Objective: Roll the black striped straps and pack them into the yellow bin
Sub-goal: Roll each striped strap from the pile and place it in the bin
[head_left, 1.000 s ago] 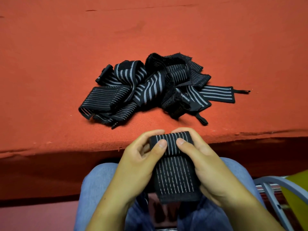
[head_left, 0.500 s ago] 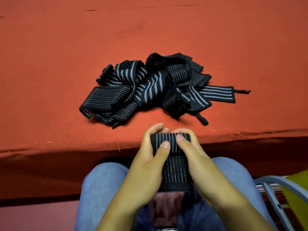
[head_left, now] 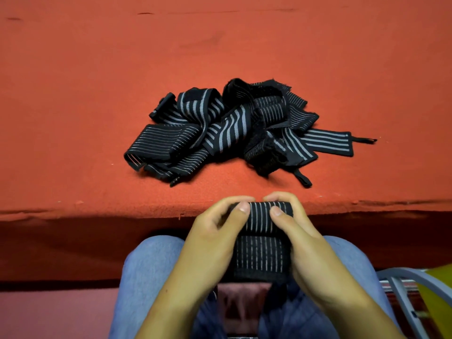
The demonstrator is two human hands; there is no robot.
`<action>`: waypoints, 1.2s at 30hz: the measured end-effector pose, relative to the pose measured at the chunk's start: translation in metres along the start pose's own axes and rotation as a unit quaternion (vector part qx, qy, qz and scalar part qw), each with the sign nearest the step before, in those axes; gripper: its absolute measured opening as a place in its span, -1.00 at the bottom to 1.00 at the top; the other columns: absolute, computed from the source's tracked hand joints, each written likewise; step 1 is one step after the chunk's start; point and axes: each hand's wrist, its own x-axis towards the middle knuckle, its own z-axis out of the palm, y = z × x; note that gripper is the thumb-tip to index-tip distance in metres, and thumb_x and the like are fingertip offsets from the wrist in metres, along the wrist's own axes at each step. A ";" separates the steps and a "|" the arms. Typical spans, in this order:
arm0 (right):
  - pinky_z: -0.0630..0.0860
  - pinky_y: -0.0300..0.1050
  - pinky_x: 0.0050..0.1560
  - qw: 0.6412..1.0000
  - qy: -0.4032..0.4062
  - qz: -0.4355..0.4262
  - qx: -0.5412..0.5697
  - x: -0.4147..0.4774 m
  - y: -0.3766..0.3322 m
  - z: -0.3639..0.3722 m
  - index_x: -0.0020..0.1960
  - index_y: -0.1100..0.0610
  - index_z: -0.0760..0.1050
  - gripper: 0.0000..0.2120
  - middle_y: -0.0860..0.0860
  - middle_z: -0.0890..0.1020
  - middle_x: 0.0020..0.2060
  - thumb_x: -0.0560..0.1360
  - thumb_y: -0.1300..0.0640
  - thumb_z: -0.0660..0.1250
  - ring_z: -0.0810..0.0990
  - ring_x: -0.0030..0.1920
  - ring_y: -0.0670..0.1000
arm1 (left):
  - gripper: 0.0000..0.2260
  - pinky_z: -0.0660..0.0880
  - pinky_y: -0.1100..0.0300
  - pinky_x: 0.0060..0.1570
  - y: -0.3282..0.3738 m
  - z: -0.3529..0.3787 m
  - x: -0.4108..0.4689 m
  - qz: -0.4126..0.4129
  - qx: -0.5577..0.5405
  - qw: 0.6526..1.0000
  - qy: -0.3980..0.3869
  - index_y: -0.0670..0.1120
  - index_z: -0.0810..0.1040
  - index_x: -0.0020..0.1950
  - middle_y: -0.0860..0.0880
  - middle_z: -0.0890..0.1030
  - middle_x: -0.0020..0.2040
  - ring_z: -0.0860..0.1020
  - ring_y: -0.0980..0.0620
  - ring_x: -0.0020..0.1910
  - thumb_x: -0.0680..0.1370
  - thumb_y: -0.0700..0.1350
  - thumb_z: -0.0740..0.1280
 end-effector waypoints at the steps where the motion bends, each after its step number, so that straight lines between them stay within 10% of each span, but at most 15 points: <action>1: 0.52 0.19 0.04 1.000 -0.004 0.012 0.005 0.000 0.000 0.000 0.12 -0.12 0.54 -0.79 0.05 0.62 -0.08 0.52 -0.14 0.32 0.56 -0.04 0.08 | -0.86 0.56 0.20 0.04 0.001 0.000 0.000 0.005 -0.003 1.000 0.008 0.09 0.71 0.11 0.03 0.74 0.01 0.66 0.16 -0.02 0.65 -0.03 0.35; 10: 0.60 -0.05 -0.16 0.993 -0.021 0.070 0.092 -0.002 -0.008 0.003 0.03 0.04 0.58 -0.86 0.10 0.64 -0.14 0.62 0.02 0.28 0.64 -0.14 0.02 | -0.67 0.53 0.35 -0.01 0.004 -0.006 -0.007 0.016 -0.003 1.000 -0.022 -0.01 0.67 0.18 0.05 0.74 0.05 0.66 0.20 -0.01 0.59 -0.39 0.32; 14: 0.53 -0.03 -0.19 0.996 -0.016 0.058 0.060 -0.002 -0.011 0.000 0.04 0.03 0.54 -0.85 0.10 0.59 -0.18 0.66 0.15 0.20 0.57 -0.17 0.05 | -0.71 0.46 0.39 -0.21 0.006 -0.006 -0.007 -0.037 -0.049 0.997 -0.048 0.04 0.60 0.27 0.18 0.67 -0.21 0.56 0.29 -0.28 0.55 -0.04 0.36; 21: 0.50 -0.03 -0.22 0.997 -0.007 0.045 0.068 -0.001 -0.017 -0.002 0.04 0.01 0.55 -0.78 0.14 0.59 -0.15 0.65 0.22 0.16 0.55 -0.16 0.12 | -0.59 0.52 0.38 0.04 0.005 -0.014 -0.015 0.017 -0.034 0.996 -0.086 0.10 0.49 0.42 0.22 0.67 0.16 0.62 0.31 0.09 0.58 0.01 0.45; 26: 0.60 0.00 -0.37 0.989 -0.022 0.083 0.116 -0.001 -0.024 -0.009 0.14 0.11 0.54 -0.79 0.18 0.64 -0.14 0.67 0.21 0.13 0.63 -0.21 0.16 | -0.50 0.18 0.31 0.47 0.006 -0.029 -0.021 0.163 0.253 0.940 -0.159 0.29 0.54 0.26 0.32 0.15 0.60 0.18 0.19 0.59 0.38 -0.07 0.52; 36: 0.58 0.07 -0.31 0.982 -0.082 0.084 0.150 -0.004 -0.026 -0.006 0.13 0.11 0.61 -0.73 0.27 0.62 -0.17 0.61 0.24 0.15 0.48 -0.40 0.15 | -0.88 0.40 0.33 0.29 0.009 -0.016 -0.011 0.221 0.193 0.956 -0.023 0.10 0.72 -0.06 0.21 0.57 0.35 0.55 0.11 0.35 0.43 -0.03 0.55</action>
